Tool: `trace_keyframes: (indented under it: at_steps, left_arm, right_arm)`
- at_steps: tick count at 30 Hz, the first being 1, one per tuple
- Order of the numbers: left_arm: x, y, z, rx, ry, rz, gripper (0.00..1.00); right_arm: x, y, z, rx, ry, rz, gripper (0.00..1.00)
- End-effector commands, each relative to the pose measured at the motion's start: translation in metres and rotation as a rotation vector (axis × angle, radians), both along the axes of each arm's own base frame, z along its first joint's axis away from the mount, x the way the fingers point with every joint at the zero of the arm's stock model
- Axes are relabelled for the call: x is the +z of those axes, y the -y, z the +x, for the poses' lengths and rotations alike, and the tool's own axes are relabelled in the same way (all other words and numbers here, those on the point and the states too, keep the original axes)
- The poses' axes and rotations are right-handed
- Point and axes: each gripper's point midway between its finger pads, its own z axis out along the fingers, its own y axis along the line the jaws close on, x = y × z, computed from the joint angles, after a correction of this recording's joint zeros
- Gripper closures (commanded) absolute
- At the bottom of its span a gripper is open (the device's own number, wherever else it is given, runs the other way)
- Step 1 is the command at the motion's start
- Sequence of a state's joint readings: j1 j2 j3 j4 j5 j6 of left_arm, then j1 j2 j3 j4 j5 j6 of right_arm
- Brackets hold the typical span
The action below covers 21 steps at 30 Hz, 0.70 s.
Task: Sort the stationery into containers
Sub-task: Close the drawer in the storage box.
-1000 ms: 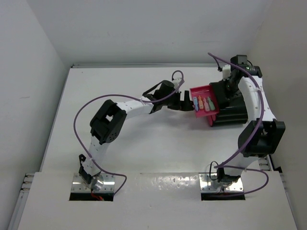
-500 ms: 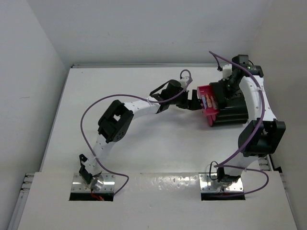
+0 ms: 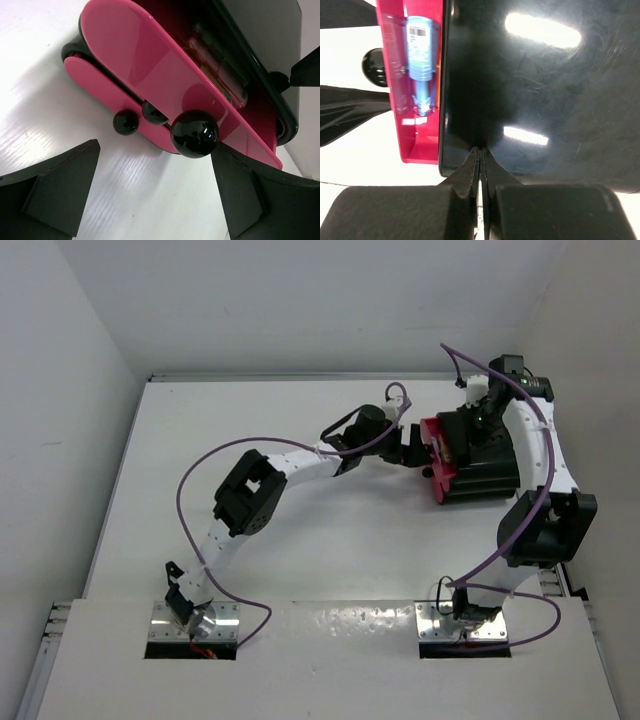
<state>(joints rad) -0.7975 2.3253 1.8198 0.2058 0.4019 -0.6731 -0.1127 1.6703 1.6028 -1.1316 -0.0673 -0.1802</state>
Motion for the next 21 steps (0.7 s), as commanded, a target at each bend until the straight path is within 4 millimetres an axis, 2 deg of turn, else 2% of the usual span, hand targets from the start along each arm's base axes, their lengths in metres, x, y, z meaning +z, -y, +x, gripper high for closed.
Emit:
trace_keyframes:
  at_steps: [1, 21]
  left_arm:
    - [0.029, 0.02, -0.007, -0.039, 0.057, -0.079, 0.0]
    - [0.018, 0.037, -0.009, -0.09, 0.087, -0.14, 0.0]
  right_arm:
    - [-0.036, -0.011, -0.032, 0.004, -0.201, 0.069, 1.0]
    - [-0.043, -0.017, -0.036, 0.019, -0.227, 0.12, 1.0]
